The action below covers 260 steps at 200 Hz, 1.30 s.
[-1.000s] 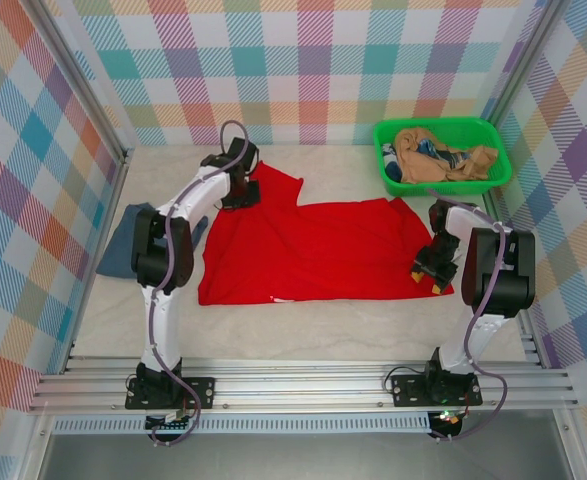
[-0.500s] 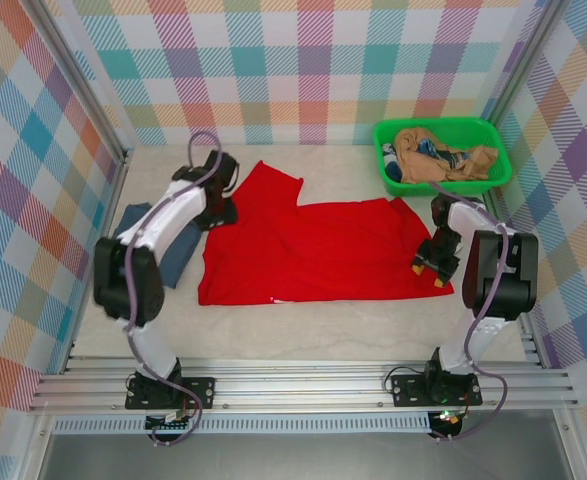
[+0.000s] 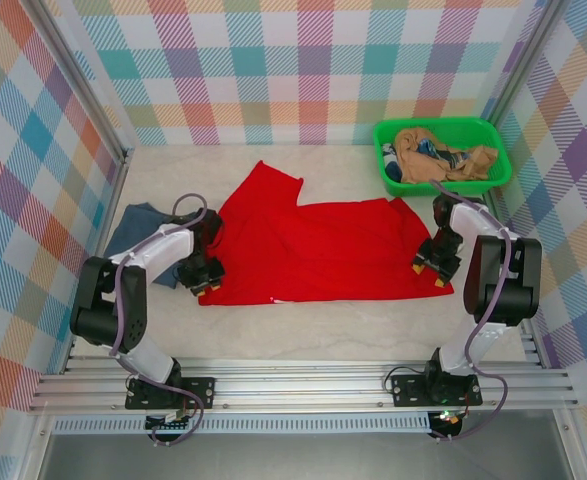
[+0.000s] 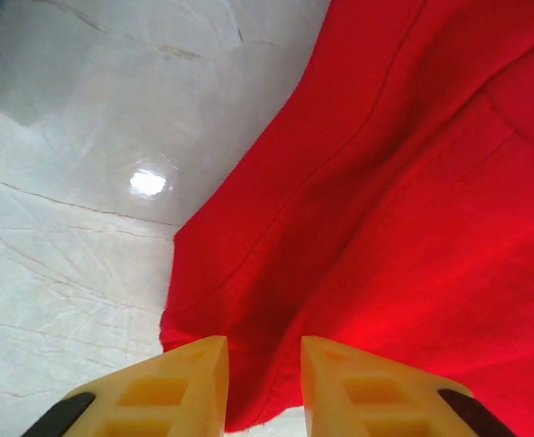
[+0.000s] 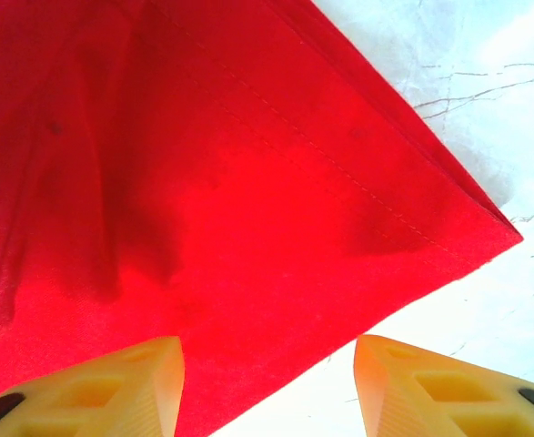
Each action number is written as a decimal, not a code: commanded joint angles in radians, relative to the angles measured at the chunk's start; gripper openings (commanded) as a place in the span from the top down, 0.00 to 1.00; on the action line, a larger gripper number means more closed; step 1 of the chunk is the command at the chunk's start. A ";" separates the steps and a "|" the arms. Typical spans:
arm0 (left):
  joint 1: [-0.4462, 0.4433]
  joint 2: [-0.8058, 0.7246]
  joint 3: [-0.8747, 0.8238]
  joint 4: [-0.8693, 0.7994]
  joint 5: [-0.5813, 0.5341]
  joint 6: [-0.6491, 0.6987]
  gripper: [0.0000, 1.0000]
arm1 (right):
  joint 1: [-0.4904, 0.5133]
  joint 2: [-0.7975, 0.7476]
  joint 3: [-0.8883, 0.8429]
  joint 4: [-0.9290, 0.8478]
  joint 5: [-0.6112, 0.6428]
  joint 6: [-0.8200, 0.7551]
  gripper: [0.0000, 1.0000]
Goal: Fold and stack the t-shirts
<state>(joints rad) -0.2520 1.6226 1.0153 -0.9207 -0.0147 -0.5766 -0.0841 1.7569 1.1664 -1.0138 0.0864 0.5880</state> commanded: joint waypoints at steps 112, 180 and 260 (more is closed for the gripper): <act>0.010 0.129 0.093 -0.024 -0.243 0.137 1.00 | -0.019 0.107 -0.005 0.003 0.061 -0.027 0.48; -0.066 0.031 0.246 -0.184 -0.303 0.053 0.82 | -0.019 0.044 0.030 -0.027 0.052 -0.037 0.48; -0.140 0.092 0.112 0.031 -0.045 -0.177 0.85 | -0.019 0.000 0.056 0.045 0.001 -0.001 0.61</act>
<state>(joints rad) -0.4030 1.6436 1.1675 -0.9489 -0.1120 -0.6857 -0.0986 1.7588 1.2438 -1.0073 0.1318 0.5629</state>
